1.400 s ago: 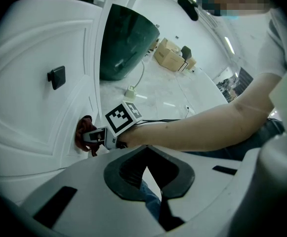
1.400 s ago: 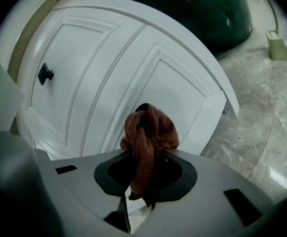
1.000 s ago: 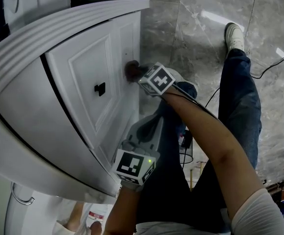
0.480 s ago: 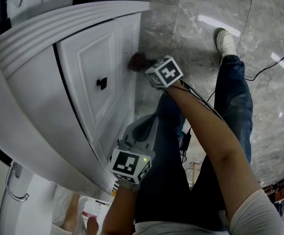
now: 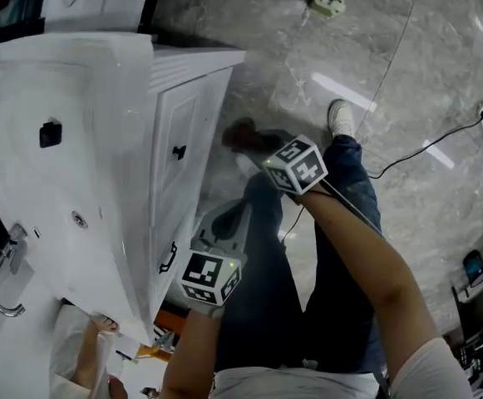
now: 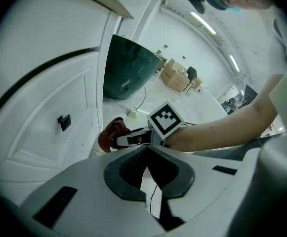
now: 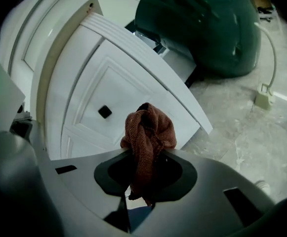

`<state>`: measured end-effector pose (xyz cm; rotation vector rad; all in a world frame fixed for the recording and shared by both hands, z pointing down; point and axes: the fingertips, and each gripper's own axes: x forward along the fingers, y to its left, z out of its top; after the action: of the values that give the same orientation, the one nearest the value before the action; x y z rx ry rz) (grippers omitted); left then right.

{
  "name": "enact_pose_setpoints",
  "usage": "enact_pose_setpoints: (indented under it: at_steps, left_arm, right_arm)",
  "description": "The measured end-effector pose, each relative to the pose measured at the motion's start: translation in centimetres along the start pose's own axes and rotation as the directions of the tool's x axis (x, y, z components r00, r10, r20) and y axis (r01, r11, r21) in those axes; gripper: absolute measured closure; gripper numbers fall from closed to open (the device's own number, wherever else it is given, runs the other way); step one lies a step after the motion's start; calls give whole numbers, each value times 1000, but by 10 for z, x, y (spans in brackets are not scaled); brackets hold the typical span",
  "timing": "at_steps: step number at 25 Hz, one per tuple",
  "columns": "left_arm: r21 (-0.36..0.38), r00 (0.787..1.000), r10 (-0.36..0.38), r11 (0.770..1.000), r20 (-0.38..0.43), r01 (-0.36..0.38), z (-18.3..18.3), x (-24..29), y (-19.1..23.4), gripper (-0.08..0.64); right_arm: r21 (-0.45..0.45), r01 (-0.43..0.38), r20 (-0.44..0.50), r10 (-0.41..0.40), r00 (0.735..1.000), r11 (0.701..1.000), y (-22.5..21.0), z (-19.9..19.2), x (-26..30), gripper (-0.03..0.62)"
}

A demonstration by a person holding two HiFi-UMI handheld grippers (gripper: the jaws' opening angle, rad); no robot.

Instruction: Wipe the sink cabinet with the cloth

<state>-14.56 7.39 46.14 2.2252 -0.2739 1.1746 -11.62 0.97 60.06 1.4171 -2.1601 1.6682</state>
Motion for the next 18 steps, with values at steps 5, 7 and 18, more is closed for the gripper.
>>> enact_pose_setpoints:
  at_steps: [5,7,18]
  left_arm:
    - [-32,997,13,999,75,-11,38,-21,-12,549]
    - [-42,995,20,999,99,-15,51,-30,-18,549]
    - [-127,950,99,990,297,-63,118,-113,-42,549]
  right_arm:
    - [-75,9,16,-7,1000,997,37,49,-56,508]
    - [-95,9,25,-7,1000,995,51,68,-77,508]
    - [-273,-14,59,31,998,962,153,157,-177,508]
